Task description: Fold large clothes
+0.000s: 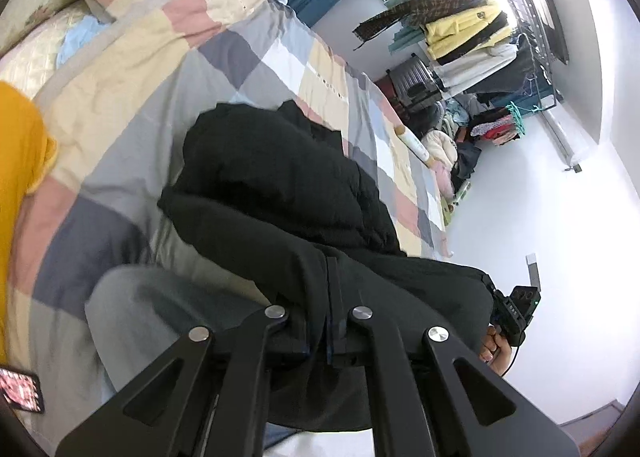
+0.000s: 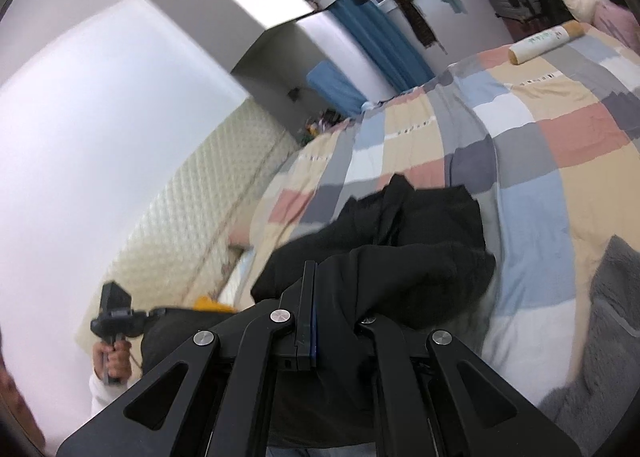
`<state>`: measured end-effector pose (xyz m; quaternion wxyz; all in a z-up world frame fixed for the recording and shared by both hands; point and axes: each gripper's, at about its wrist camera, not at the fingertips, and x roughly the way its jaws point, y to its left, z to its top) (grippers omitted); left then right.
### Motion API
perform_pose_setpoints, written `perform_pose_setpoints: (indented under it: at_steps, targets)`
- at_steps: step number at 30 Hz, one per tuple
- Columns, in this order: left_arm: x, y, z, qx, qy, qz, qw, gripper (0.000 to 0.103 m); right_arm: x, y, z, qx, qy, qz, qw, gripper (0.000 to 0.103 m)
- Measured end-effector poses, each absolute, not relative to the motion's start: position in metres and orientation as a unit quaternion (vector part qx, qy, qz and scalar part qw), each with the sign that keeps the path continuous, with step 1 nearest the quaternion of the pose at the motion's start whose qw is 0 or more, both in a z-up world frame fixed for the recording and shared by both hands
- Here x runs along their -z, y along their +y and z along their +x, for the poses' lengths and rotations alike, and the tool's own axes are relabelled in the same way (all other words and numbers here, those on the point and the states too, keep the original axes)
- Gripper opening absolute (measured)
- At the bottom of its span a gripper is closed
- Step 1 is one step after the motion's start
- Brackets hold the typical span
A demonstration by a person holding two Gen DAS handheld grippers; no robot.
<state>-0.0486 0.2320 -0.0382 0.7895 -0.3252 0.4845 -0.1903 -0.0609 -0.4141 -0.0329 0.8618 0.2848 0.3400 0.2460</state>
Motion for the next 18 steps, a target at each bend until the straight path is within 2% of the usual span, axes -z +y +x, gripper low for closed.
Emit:
perform_pose_setpoints:
  at_steps: [18]
  targets:
    - [0.035,0.225,0.123,0.051,0.490,-0.292,0.820,0.007,0.052,-0.417,0.124,-0.154,0.351,0.333,0.861,0.002]
